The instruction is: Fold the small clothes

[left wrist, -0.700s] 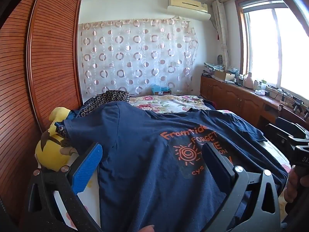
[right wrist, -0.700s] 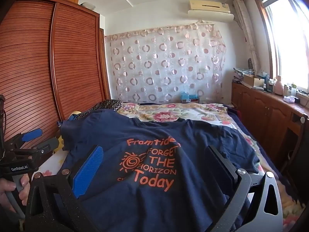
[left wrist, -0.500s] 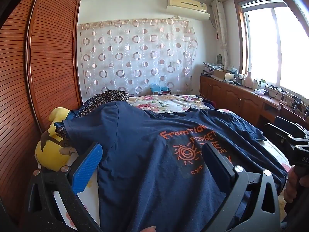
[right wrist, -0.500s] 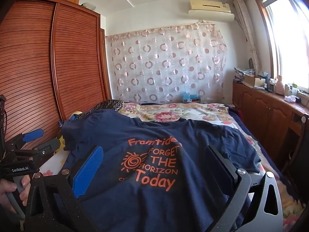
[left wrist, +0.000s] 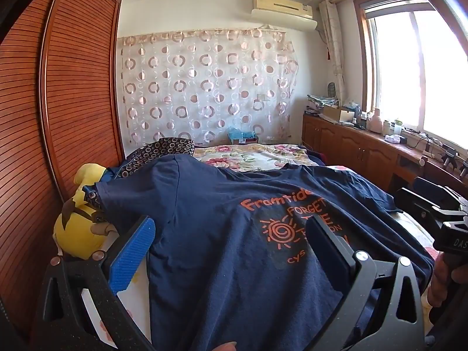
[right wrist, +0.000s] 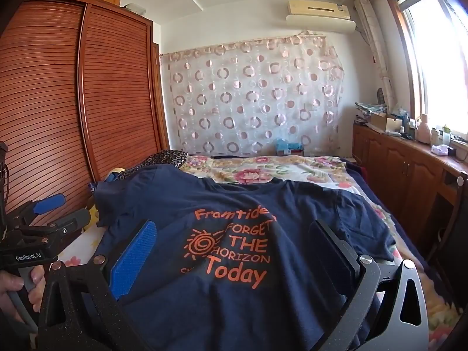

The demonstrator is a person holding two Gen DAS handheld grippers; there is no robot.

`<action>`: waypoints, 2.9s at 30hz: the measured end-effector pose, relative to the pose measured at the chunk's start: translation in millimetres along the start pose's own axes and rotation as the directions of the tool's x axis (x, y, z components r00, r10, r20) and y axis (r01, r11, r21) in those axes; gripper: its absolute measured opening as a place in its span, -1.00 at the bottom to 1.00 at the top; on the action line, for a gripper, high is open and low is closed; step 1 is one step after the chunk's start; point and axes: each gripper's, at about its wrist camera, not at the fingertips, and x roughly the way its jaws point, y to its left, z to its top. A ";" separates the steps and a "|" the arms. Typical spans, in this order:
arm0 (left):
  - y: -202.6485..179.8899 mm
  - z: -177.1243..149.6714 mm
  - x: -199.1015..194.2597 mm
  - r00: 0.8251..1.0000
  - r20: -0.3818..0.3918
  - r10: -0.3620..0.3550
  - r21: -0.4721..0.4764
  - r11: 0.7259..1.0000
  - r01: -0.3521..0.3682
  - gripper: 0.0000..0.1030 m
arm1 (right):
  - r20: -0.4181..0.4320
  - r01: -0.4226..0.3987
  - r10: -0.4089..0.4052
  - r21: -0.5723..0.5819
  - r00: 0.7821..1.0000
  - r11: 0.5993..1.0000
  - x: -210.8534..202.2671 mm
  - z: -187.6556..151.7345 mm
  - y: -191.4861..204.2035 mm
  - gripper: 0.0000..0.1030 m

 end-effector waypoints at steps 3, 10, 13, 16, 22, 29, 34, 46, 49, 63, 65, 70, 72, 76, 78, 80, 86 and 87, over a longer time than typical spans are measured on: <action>0.0 0.1 -0.2 1.000 -0.001 -0.002 -0.001 1.000 0.002 1.00 | 0.001 0.001 -0.001 0.000 1.000 1.000 -0.6 0.5 0.0 1.00; -1.0 -0.3 -0.2 1.000 -0.001 -0.001 0.000 1.000 0.001 1.00 | 0.001 0.000 0.000 0.001 1.000 1.000 -0.6 0.3 -0.3 1.00; -1.0 -0.3 0.0 1.000 -0.001 0.000 0.000 1.000 0.000 1.00 | 0.000 0.000 0.000 0.001 1.000 1.000 -0.9 0.5 -0.1 1.00; -1.1 -0.4 -0.1 1.000 -0.001 0.000 0.001 1.000 0.000 1.00 | -0.001 0.000 0.000 0.002 1.000 1.000 -0.1 0.0 0.1 1.00; -1.8 -0.3 -0.8 1.000 -0.001 0.000 0.001 1.000 0.000 1.00 | -0.002 0.001 -0.001 0.002 1.000 1.000 0.1 -0.1 0.0 1.00; -3.0 0.1 -1.4 1.000 -0.001 0.001 0.002 1.000 -0.001 1.00 | -0.003 0.006 -0.006 0.006 1.000 1.000 -0.1 -0.7 0.6 1.00; -3.0 0.2 -1.5 1.000 -0.001 0.001 0.002 1.000 -0.001 1.00 | -0.003 0.007 -0.007 0.006 1.000 1.000 -0.7 -0.2 0.1 1.00; -3.3 0.1 -1.6 1.000 0.000 0.000 0.003 1.000 0.000 1.00 | 0.001 0.009 -0.009 0.010 1.000 1.000 -2.6 0.7 -1.0 1.00; -3.4 0.1 -1.6 1.000 0.001 0.002 0.004 1.000 -0.002 1.00 | 0.000 0.009 -0.009 0.010 1.000 1.000 -3.1 0.8 -1.2 1.00; -3.8 0.0 -3.4 1.000 0.002 0.002 0.004 1.000 -0.002 1.00 | -0.002 0.007 -0.007 0.013 1.000 1.000 -3.1 1.1 -2.0 1.00; -4.2 -0.1 -3.8 1.000 0.002 0.001 0.004 1.000 -0.001 1.00 | -0.002 0.006 -0.006 0.013 1.000 1.000 -3.7 1.3 -1.8 1.00; -5.9 -1.4 -4.6 1.000 -0.002 0.002 0.004 1.000 -0.002 1.00 | -0.007 0.004 -0.003 0.015 1.000 1.000 -1.1 -0.1 -1.9 1.00; -5.7 -2.7 -4.2 1.000 -0.011 0.002 0.001 1.000 -0.002 1.00 | -0.012 0.002 -0.001 0.018 1.000 1.000 0.6 -1.2 -2.6 1.00; 1.3 -5.4 0.9 1.000 -0.031 -0.005 -0.003 1.000 0.005 1.00 | -0.032 -0.013 0.014 0.015 0.999 1.000 7.7 -3.1 -2.5 1.00; 7.8 -8.5 8.1 0.998 -0.054 -0.019 -0.010 1.000 0.018 1.00 | -0.046 -0.023 0.024 0.009 0.999 1.000 13.9 -4.0 -1.0 1.00; 14.2 -12.7 15.0 0.997 -0.075 -0.002 -0.014 1.000 0.000 1.00 | -0.063 -0.039 0.039 0.007 0.997 0.999 18.7 -4.8 1.0 1.00; 33.5 -21.9 30.2 0.992 -0.121 0.022 -0.027 0.999 -0.025 1.00 | -0.101 -0.063 0.062 -0.007 0.993 0.998 33.8 -5.5 4.2 1.00; 37.6 -22.8 32.6 0.991 -0.128 0.028 -0.029 0.999 -0.032 1.00 | -0.107 -0.065 0.063 -0.010 0.992 0.998 37.3 -5.3 3.9 1.00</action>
